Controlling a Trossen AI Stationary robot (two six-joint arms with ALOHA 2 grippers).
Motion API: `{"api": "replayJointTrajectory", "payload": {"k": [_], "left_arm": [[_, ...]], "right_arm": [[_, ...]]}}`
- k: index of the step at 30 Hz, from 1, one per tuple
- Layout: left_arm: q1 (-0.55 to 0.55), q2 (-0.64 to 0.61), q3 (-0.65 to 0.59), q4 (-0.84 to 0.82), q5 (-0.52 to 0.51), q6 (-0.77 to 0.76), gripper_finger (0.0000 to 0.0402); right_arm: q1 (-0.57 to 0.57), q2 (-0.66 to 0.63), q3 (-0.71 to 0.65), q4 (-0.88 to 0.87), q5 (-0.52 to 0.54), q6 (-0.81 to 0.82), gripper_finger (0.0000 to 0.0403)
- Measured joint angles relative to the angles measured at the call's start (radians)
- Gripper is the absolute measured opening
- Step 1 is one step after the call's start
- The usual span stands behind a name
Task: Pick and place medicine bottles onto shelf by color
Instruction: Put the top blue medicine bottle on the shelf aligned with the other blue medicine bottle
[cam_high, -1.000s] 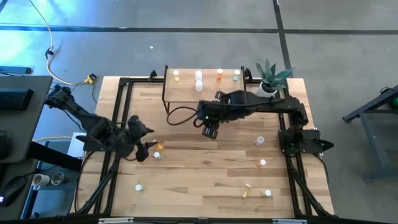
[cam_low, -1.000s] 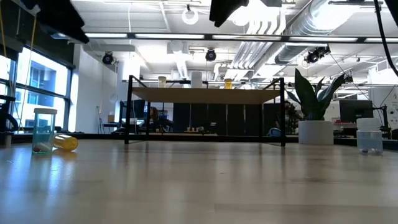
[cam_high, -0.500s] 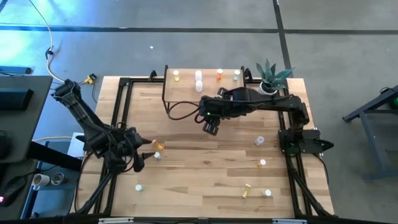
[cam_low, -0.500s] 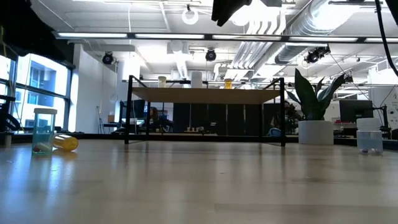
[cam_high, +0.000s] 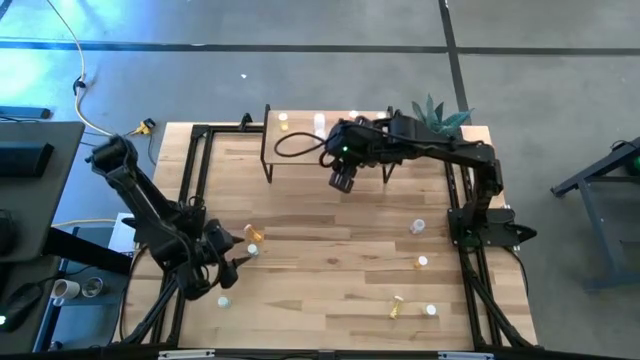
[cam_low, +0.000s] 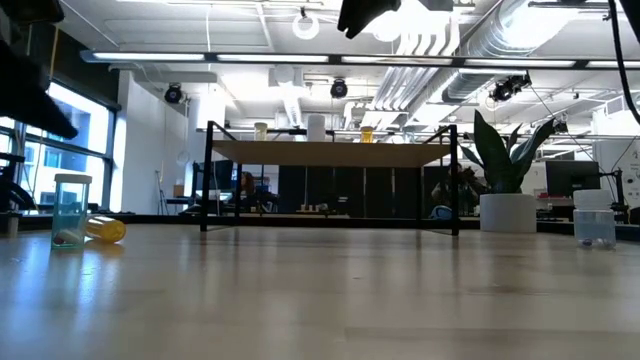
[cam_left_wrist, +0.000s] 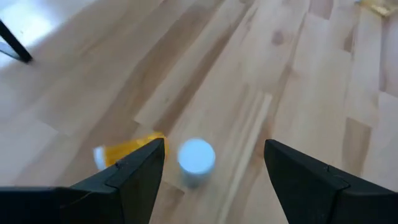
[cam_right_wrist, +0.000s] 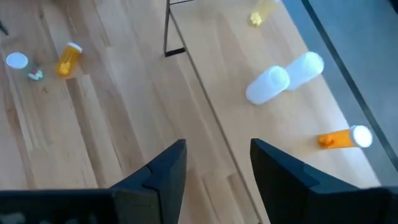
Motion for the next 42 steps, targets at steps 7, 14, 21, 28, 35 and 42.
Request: {"api": "replayJointTrajectory", "payload": {"k": [7,14,21,28,35,42], "left_arm": [[-0.059,0.124,0.0,0.02,0.002,-0.125,0.0266],[-0.063,0.276,0.0,0.028,-0.004,-0.24,0.0266],[-0.062,0.405,0.0,0.046,-0.008,-0.382,0.0266],[-0.058,0.516,0.001,0.136,-0.044,-0.464,0.0266],[-0.023,0.586,0.005,0.214,-0.089,-0.475,0.0266],[0.028,0.589,0.005,0.218,-0.101,-0.492,0.0266]], "right_arm": [[-0.045,-0.007,0.0,0.018,-0.049,-0.041,0.0167],[-0.065,-0.007,0.0,0.035,-0.066,-0.044,0.0167],[-0.07,-0.007,0.0,0.036,-0.066,-0.06,0.0167],[-0.076,-0.007,0.0,0.041,-0.067,-0.081,0.0167],[-0.084,-0.006,0.0,0.04,-0.066,-0.086,0.0167],[-0.089,-0.006,0.0,0.036,-0.075,-0.103,0.0167]]}}
